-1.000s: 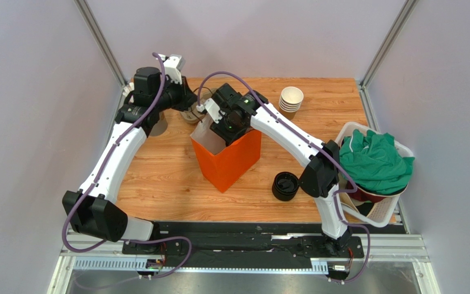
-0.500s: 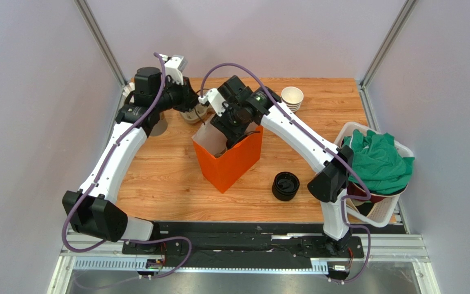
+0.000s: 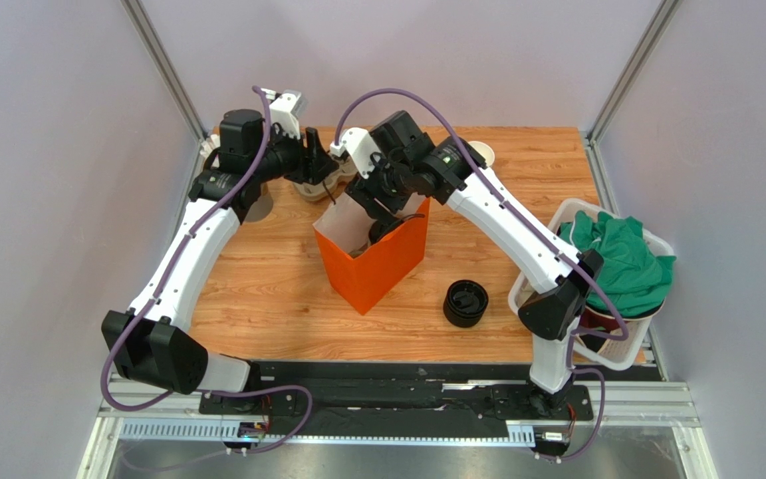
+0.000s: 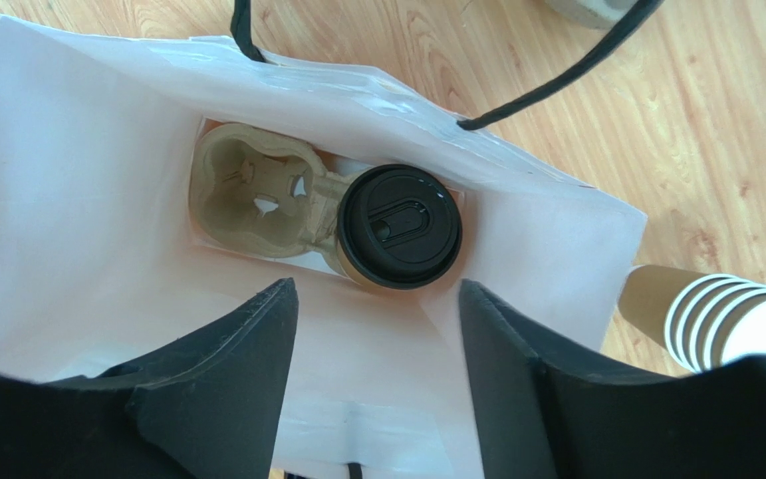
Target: Pack the takeout coffee
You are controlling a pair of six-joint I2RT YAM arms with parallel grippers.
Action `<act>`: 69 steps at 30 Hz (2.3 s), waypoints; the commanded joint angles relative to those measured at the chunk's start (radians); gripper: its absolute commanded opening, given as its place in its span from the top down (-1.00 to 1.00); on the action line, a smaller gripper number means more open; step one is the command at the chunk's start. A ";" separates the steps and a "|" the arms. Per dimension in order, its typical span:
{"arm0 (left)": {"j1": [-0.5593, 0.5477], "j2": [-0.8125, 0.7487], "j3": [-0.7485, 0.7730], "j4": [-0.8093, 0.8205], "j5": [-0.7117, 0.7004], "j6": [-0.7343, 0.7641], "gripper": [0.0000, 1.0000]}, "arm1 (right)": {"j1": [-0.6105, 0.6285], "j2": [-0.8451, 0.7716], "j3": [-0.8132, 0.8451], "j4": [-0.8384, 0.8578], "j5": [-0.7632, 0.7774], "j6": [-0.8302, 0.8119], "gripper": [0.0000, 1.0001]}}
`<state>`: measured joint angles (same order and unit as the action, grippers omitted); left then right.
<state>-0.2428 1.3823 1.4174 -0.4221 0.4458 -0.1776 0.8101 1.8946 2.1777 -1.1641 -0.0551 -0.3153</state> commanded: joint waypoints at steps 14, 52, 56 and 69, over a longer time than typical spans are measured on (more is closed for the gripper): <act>-0.006 -0.100 0.005 0.028 0.114 0.046 -0.88 | -0.051 -0.167 -0.021 0.110 0.047 0.001 -0.98; -0.044 -0.032 0.017 -0.356 0.185 0.418 -0.89 | -0.250 -0.088 -0.174 0.169 -0.149 0.053 0.01; -0.047 -0.008 0.015 -0.356 0.172 0.432 -0.58 | -0.252 -0.089 -0.177 0.170 -0.155 0.055 0.12; -0.075 0.027 0.051 -0.356 0.159 0.441 0.48 | -0.256 -0.106 -0.197 0.172 -0.129 0.059 0.50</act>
<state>-0.3012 1.4082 1.4330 -0.7876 0.6083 0.2417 0.5591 1.8206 1.9919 -1.0275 -0.1944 -0.2729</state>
